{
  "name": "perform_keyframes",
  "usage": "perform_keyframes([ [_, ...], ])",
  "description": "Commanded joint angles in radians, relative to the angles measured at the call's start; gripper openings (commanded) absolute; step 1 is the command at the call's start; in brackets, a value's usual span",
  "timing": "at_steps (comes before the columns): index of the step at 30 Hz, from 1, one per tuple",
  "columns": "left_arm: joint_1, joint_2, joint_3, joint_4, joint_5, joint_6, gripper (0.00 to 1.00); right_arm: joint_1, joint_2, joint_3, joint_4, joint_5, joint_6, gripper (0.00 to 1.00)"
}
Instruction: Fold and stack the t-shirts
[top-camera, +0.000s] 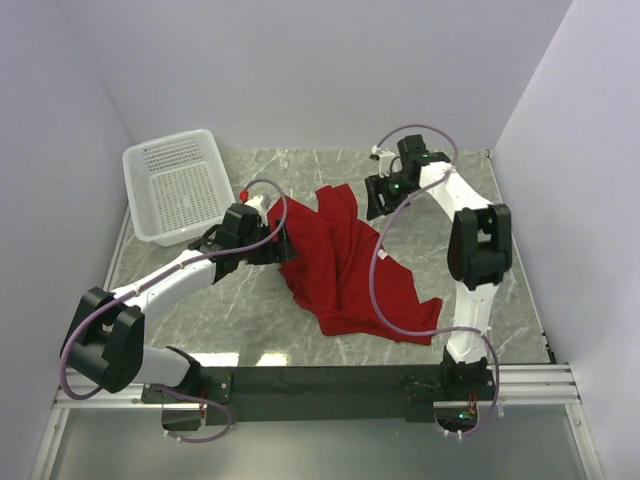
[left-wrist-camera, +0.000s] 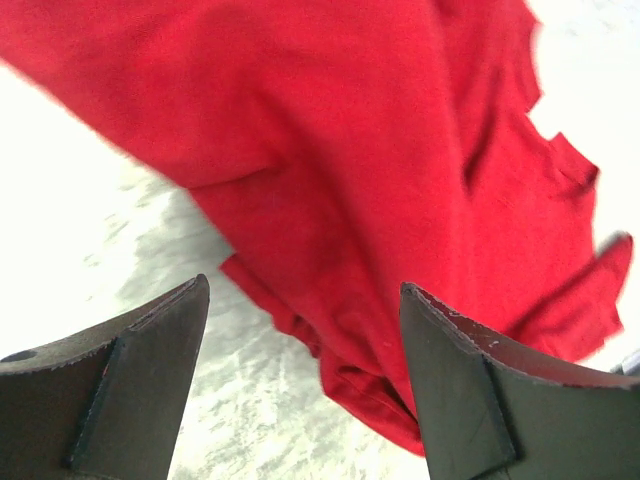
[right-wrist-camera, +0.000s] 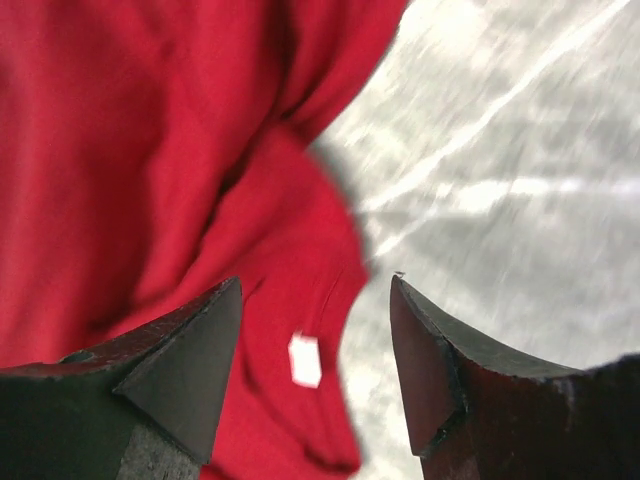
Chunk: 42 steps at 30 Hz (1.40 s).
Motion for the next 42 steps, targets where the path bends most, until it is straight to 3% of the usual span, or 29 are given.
perform_keyframes([
  [1, 0.009, -0.001, -0.019, 0.038, -0.104, -0.075, 0.82, 0.018, 0.076, 0.117, -0.032, 0.115, 0.049, 0.68],
  [11, 0.062, 0.057, 0.001, 0.03, -0.111, -0.084, 0.8, 0.073, 0.209, 0.173, -0.071, 0.141, 0.054, 0.66],
  [15, 0.075, 0.087, 0.024, 0.038, -0.095, -0.088, 0.78, 0.079, 0.229, 0.162, -0.087, 0.106, 0.054, 0.57],
  [17, 0.078, 0.097, 0.028, 0.044, -0.092, -0.094, 0.78, 0.079, 0.234, 0.153, -0.099, 0.087, 0.046, 0.47],
  [18, 0.079, 0.107, 0.031, 0.047, -0.085, -0.098, 0.78, 0.079, 0.235, 0.153, -0.104, 0.081, 0.045, 0.35],
  [21, 0.081, 0.13, 0.042, 0.049, -0.078, -0.102, 0.76, 0.058, 0.217, 0.145, -0.104, 0.077, 0.046, 0.15],
  [22, 0.081, 0.137, 0.045, 0.047, -0.075, -0.101, 0.76, 0.047, 0.206, 0.145, -0.093, 0.087, 0.056, 0.0],
  [31, 0.085, 0.138, 0.044, 0.055, -0.087, -0.087, 0.75, -0.268, 0.001, 0.042, 0.123, 0.32, 0.132, 0.0],
  [42, 0.087, 0.23, 0.165, 0.036, -0.061, -0.036, 0.73, -0.395, -0.041, -0.074, 0.244, 0.472, 0.102, 0.0],
])
